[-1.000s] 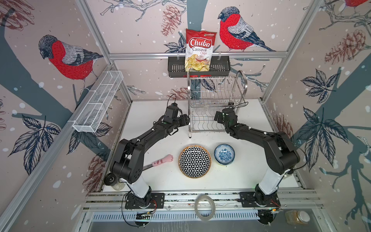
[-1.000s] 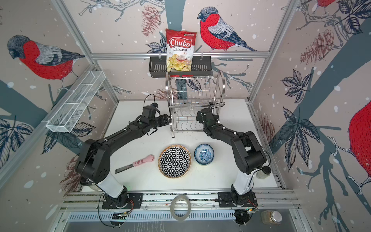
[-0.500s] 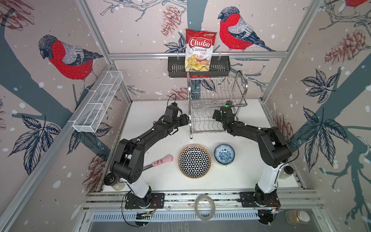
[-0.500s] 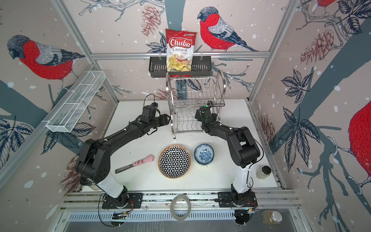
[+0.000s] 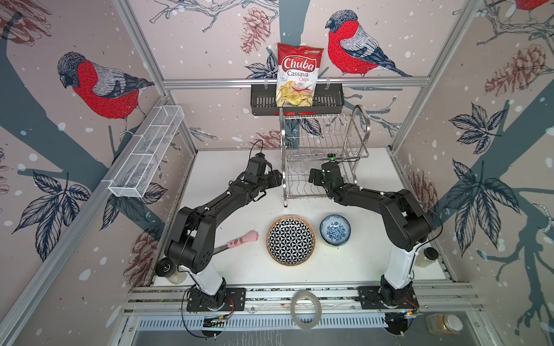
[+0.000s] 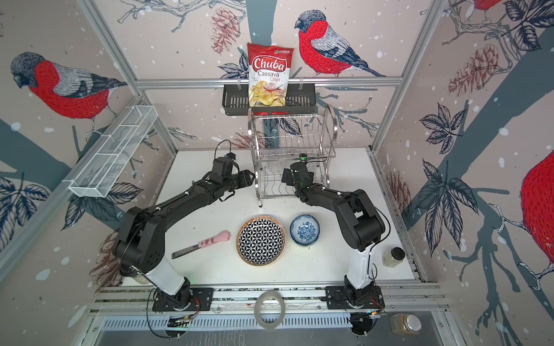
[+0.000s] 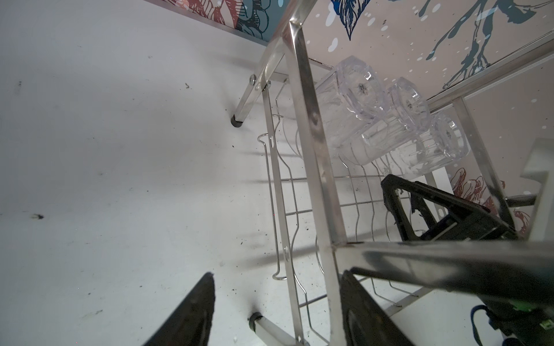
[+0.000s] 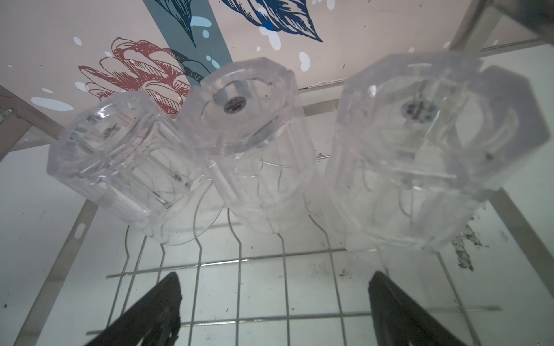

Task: Unload the mixed dishes from the dish rack
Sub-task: 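Lower the open right gripper around a clear glass while the left gripper approaches the rack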

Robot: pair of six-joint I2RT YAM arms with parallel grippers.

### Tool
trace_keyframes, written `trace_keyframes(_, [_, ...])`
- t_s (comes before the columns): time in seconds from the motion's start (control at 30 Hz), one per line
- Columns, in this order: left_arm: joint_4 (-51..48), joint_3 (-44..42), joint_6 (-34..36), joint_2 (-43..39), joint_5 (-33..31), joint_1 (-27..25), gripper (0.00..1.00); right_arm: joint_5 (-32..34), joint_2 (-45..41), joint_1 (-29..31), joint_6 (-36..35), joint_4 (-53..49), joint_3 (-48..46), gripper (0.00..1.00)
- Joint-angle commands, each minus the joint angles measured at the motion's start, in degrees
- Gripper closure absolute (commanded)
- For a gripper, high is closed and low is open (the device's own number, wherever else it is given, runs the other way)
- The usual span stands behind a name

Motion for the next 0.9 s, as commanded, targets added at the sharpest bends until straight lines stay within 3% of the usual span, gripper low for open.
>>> trace_keyframes(0.0, [0.24,0.29,1.04,0.11,0.39,0.06,0.35,0.3,-1.38,-1.16,-1.16,1.32,-0.13,0.04])
trace_keyframes(0.27, [0.62,0.23,0.97,0.53,1.0,0.06,0.35,0.07,-0.4,-0.88,-4.94,1.51,3.36,0.12])
trace_keyframes(0.87, [-0.26,0.72,1.56,1.1,0.84,0.06,0.36,0.38,9.53,-1.04,-7.31,-1.97,16.04,0.15])
